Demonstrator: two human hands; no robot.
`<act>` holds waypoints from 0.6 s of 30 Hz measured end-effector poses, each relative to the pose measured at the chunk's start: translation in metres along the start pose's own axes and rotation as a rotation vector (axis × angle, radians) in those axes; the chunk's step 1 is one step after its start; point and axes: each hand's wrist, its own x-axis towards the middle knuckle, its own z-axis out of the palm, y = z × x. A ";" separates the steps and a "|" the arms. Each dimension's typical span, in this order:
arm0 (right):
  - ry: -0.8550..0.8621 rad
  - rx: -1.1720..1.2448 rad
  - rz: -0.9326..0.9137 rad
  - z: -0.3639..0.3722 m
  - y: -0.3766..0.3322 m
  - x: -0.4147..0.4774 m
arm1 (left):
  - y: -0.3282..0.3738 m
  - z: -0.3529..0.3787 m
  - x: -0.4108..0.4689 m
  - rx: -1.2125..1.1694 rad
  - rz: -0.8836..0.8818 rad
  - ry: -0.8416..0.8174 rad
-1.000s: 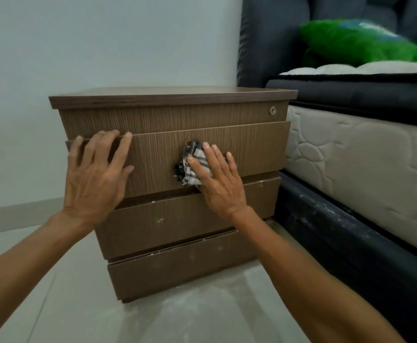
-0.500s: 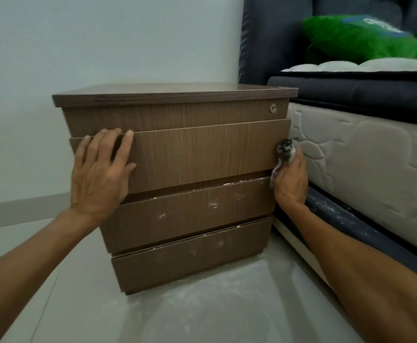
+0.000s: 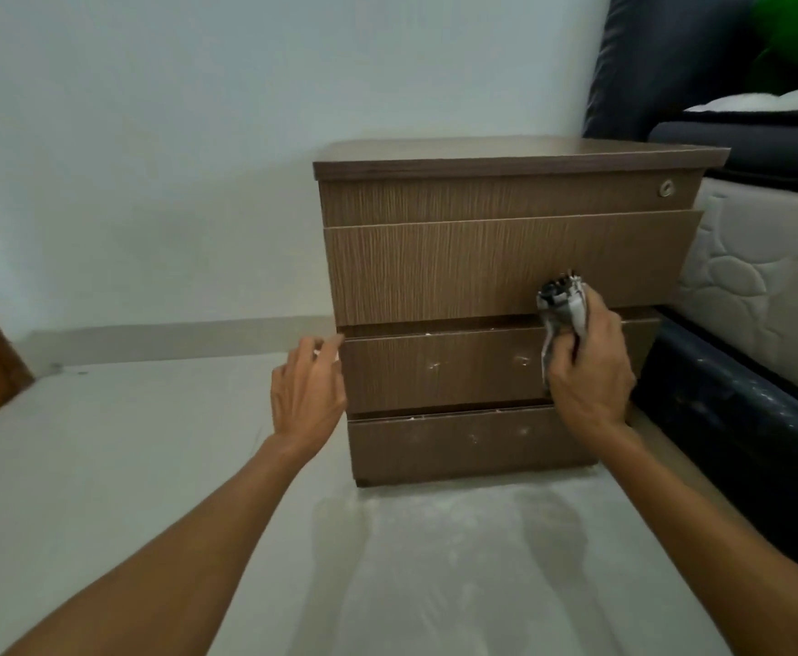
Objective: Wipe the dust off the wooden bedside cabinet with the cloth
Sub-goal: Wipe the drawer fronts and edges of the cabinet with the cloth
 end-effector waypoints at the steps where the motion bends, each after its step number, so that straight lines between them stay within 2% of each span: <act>1: -0.027 0.011 -0.033 0.004 -0.010 -0.004 | -0.001 0.000 0.001 -0.005 0.007 -0.030; 5: -0.114 0.041 -0.152 0.015 -0.040 -0.016 | 0.004 -0.002 0.009 -0.054 -0.022 -0.121; 12: -0.156 0.024 -0.244 0.028 -0.069 -0.027 | 0.017 -0.008 0.012 -0.126 -0.150 -0.113; 18: -0.197 -0.008 -0.401 0.035 -0.093 -0.029 | 0.013 -0.018 0.001 -0.150 -0.080 -0.071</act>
